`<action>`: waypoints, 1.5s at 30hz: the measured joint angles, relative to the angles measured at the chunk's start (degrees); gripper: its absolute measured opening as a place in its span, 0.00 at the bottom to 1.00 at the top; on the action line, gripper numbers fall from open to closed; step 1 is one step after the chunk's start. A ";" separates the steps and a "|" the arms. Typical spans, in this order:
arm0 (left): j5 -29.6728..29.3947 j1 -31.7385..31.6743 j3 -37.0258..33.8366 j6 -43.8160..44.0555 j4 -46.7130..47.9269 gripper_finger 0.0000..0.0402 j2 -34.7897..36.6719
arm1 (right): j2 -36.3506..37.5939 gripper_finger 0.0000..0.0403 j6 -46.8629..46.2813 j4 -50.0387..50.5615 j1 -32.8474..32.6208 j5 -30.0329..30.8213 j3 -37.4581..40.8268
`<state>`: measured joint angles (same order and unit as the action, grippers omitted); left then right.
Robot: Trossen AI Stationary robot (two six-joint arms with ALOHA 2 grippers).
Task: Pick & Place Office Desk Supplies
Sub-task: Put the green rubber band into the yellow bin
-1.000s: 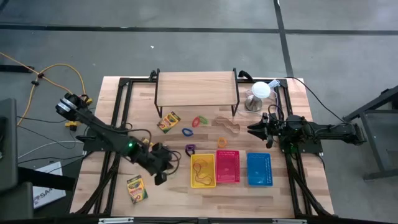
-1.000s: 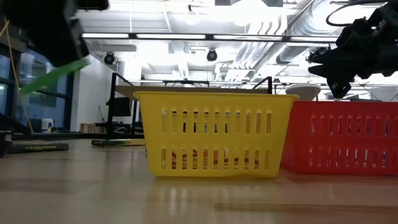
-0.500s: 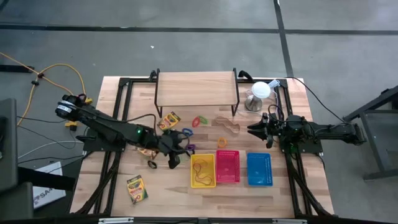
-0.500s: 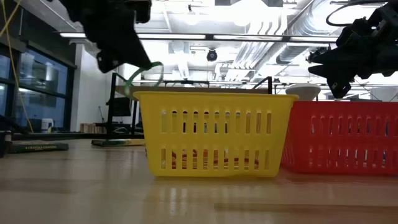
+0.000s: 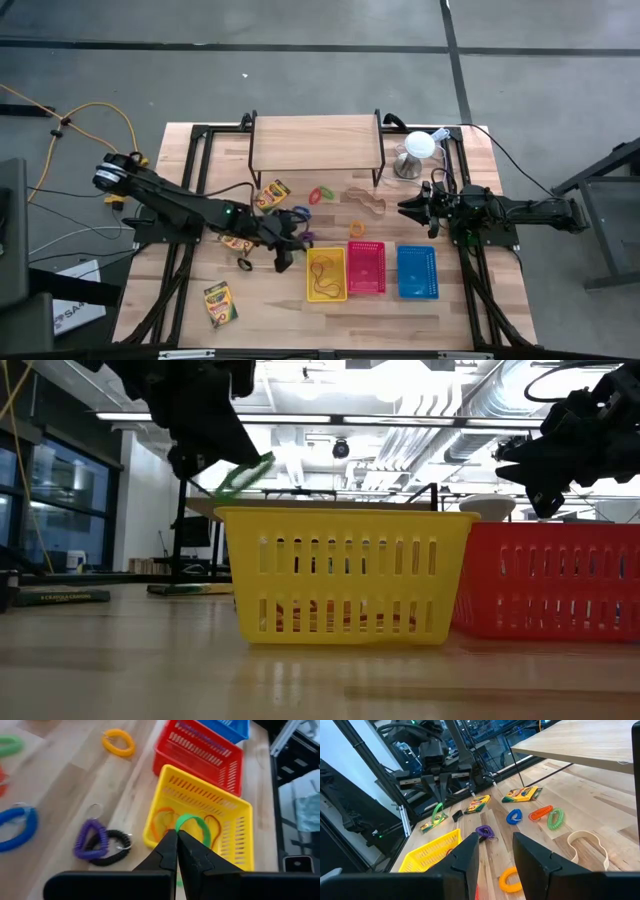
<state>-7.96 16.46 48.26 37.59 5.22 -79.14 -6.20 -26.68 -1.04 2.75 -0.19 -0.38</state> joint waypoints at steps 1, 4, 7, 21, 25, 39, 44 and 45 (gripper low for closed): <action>0.60 -0.16 0.15 0.01 -0.80 0.00 -0.75 | 0.00 0.27 0.00 0.01 0.02 0.00 0.01; 2.35 -0.71 1.52 -0.85 -2.64 0.00 -3.53 | 0.00 0.27 0.00 0.00 0.02 0.00 0.02; 3.67 -1.43 4.13 -2.63 -2.78 0.00 -6.37 | 0.00 0.27 0.00 0.00 0.00 0.00 0.01; 10.54 -3.74 15.78 -6.81 -2.75 0.00 -18.56 | 0.00 0.27 0.00 0.02 0.00 0.00 0.00; 11.30 -3.99 16.38 -6.82 -2.61 0.00 -19.16 | 0.00 0.27 -0.01 0.02 0.02 0.00 0.00; 10.70 -3.80 16.38 -6.83 -1.88 0.00 -19.16 | 0.02 0.27 -0.02 0.00 0.02 0.00 0.00; 9.72 -3.00 16.38 -6.82 -0.93 0.00 -19.16 | 0.01 0.27 -0.01 0.00 0.00 0.00 0.01; 8.90 -2.76 16.38 -6.82 -0.53 0.00 -19.16 | 0.00 0.27 -0.01 0.01 0.01 0.00 0.01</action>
<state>0.93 13.70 64.64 30.76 4.69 -98.30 -6.20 -26.69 -1.03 2.75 -0.19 -0.37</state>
